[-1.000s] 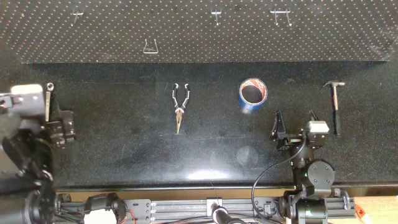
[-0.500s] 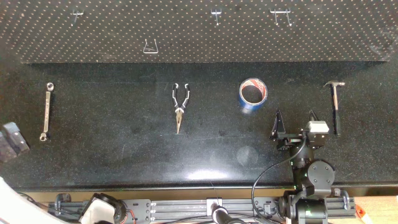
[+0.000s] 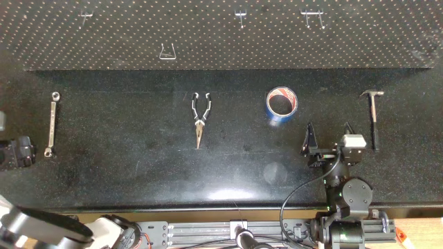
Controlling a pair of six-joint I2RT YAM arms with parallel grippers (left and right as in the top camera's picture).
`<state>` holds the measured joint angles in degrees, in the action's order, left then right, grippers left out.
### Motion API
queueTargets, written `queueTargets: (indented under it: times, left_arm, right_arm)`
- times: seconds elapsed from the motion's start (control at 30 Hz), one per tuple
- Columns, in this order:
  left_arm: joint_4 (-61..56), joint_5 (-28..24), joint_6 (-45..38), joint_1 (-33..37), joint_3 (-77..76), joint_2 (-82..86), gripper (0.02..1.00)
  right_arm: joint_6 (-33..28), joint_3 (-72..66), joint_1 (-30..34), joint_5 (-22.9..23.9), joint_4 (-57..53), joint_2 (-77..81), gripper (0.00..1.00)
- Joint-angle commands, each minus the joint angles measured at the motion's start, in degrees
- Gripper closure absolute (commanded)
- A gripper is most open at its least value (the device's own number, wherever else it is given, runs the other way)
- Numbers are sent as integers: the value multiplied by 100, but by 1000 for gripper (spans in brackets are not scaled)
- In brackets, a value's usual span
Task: Place Tools Onto Pegboard
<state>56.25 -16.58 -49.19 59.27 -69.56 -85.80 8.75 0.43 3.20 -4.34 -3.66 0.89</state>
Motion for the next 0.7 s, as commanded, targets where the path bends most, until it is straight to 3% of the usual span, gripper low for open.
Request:
queueTargets:
  times: [0.03, 0.17, 0.33, 0.7]
  left_arm:
    - [-81, -42, -319, -267, 24, -483, 23]
    - [-258, -37, -313, -509, 26, -848, 23]
    - [-804, -46, 398, -533, 26, -1117, 25]
    - [-1038, 7, 398, -1080, 26, -1690, 23]
  right_arm:
    - [63, -20, -39, 50, -33, -26, 66]
    - [63, -20, -39, 50, -33, -26, 69]
    - [63, -20, -39, 50, -33, -26, 69]
    - [63, -20, -39, 50, -33, -26, 69]
